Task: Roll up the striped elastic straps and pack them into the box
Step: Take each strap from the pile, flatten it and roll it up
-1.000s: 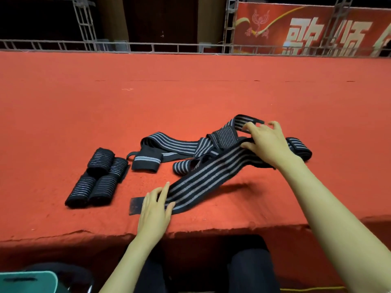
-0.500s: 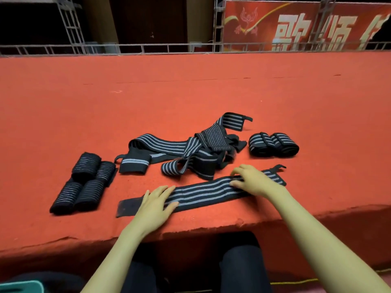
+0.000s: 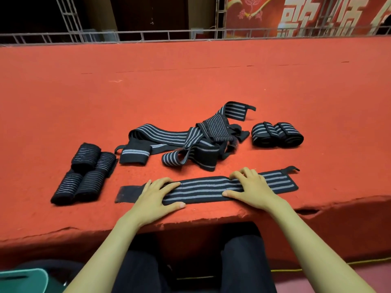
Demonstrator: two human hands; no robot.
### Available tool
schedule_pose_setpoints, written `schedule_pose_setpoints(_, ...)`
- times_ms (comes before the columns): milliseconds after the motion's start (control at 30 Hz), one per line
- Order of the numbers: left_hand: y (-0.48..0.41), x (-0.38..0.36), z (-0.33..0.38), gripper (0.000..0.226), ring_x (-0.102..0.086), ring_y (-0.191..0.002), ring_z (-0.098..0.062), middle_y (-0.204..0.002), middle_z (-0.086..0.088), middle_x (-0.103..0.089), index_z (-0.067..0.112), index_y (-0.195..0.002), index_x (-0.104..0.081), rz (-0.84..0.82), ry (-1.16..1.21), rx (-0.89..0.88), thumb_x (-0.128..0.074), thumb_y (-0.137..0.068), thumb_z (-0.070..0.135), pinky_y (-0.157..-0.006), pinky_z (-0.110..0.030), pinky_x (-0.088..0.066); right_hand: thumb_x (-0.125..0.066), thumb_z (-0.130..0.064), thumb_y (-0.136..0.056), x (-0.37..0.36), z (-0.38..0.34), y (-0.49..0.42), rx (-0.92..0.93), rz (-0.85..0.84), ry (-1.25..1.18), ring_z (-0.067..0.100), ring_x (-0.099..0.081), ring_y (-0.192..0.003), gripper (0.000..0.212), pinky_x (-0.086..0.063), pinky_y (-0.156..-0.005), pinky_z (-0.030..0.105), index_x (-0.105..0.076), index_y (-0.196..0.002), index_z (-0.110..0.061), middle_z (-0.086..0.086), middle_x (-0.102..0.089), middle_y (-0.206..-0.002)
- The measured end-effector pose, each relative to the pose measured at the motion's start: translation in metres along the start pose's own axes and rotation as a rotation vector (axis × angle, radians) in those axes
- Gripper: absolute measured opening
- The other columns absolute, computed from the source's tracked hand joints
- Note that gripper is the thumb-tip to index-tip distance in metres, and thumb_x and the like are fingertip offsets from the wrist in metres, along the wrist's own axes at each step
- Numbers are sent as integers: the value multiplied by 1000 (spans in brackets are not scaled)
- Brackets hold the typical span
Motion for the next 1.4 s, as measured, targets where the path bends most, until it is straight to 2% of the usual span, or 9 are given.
schedule_pose_setpoints(233,8,2,2,81,-31,-123,3,-127,24,-35,39,-135,-42,-57,26,11,-37,-69,86,-118,-42,-8,-52,-68,-81,-2,0,1,18,-28,10,16,-33,-117,61,-26,-107,37,-45,-134,-40,-5,-38,-118)
schedule_pose_setpoints(367,-11,14,5,80,-45,-113,-9,-117,15,-49,31,-121,-58,-11,96,44,-35,-68,87,-106,-36,-35,-56,-60,-84,9,-3,-11,8,-85,-50,18,-40,-118,55,-34,-105,41,-51,-131,-31,-2,-47,-120)
schedule_pose_setpoints(500,-51,37,26,31,-51,-108,-19,-108,1,-57,15,-109,-64,334,117,-31,-62,-86,37,-98,-30,-38,-61,-30,-90,31,-19,-40,104,141,-241,17,-58,-103,28,-45,-92,37,-62,-116,-21,-4,-59,-105)
schedule_pose_setpoints(633,-101,35,55,36,-49,-113,-25,-115,-4,-56,13,-119,-60,359,53,-59,-66,-85,26,-100,-38,-38,-56,-10,-91,49,-32,-78,146,346,-296,20,-54,-109,28,-42,-98,36,-61,-119,-16,3,-59,-113)
schedule_pose_setpoints(800,-137,7,75,56,-45,-117,-24,-120,-5,-54,19,-131,-52,127,-78,-22,-59,-85,49,-102,-34,-30,-47,2,-88,38,-25,-118,94,23,-169,25,-35,-134,52,-22,-114,30,-46,-138,-12,10,-44,-142)
schedule_pose_setpoints(1000,-101,27,44,21,-61,-90,-25,-90,-3,-70,13,-96,-71,380,155,70,-66,-83,28,-83,-31,-38,-55,-22,-95,11,-12,-118,60,0,-231,19,-33,-138,51,-25,-115,34,-40,-143,-17,2,-37,-149)
schedule_pose_setpoints(1167,-65,51,-6,12,-52,-88,-27,-79,1,-47,11,-77,-63,429,-81,317,-64,-80,23,-83,-39,-35,-48,-33,-97,7,-27,-117,-29,9,-49,19,-29,-140,53,-22,-114,49,-32,-147,-25,-3,-30,-153)
schedule_pose_setpoints(1267,-70,48,4,7,-52,-83,-30,-80,-5,-48,6,-78,-62,413,-174,316,-67,-74,9,-83,-42,-39,-46,-33,-97,22,-45,-124,-27,75,15,26,-42,-130,47,-31,-108,45,-40,-142,-20,4,-44,-143)
schedule_pose_setpoints(1400,-92,29,33,49,-58,-89,-37,-101,-14,-60,5,-110,-62,394,-312,109,-65,-63,-8,-95,-49,-40,-52,-25,-95,25,-59,-128,-19,85,-26,29,-43,-125,52,-39,-101,44,-35,-144,-24,7,-45,-136)
Point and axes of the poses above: each hand's wrist, its own y-axis away from the middle knuckle, its own x-axis out of the back of the hand, z = x × y, the point moved 2 cm from there along -y, towards the middle knuckle
